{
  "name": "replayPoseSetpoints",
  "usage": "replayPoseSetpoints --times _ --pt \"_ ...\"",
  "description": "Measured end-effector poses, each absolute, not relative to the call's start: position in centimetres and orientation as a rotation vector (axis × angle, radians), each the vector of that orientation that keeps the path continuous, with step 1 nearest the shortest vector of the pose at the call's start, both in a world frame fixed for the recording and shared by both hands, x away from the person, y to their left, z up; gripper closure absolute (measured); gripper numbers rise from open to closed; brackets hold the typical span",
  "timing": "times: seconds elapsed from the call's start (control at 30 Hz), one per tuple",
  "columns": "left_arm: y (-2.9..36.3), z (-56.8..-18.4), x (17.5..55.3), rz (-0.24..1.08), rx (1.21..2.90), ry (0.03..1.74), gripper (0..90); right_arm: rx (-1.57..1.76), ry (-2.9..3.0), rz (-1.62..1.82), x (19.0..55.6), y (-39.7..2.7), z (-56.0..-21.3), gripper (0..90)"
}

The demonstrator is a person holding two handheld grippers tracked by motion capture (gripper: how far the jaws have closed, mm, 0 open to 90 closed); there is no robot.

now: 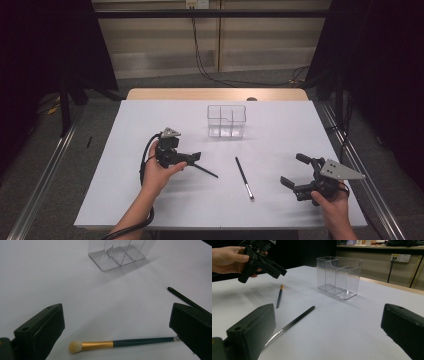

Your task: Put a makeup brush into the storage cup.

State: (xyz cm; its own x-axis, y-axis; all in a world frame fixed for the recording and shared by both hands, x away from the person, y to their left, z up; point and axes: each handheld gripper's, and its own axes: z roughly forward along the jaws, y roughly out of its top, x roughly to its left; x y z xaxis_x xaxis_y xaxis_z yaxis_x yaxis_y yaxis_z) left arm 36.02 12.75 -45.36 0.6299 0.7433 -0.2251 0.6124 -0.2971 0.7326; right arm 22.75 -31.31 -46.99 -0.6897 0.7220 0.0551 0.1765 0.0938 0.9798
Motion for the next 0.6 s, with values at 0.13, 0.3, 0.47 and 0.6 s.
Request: replayPoseSetpoints --times 0.13,0.3,0.47,0.6 --pt "12.6 -45.2 36.4 0.156 2.045 1.139 0.0 0.880 1.934 1.630 22.8 -31.3 -47.0 0.0" --pt "12.2 -45.0 36.7 0.135 2.115 1.217 0.0 0.879 1.932 1.634 22.8 -31.4 -47.0 0.0" --pt "11.7 -44.6 36.8 0.145 2.170 1.266 0.0 0.880 1.932 1.633 22.8 -31.3 -47.0 0.0" --pt "11.5 -44.4 37.1 0.120 2.218 1.315 0.0 0.884 1.932 1.633 22.8 -31.4 -47.0 0.0"
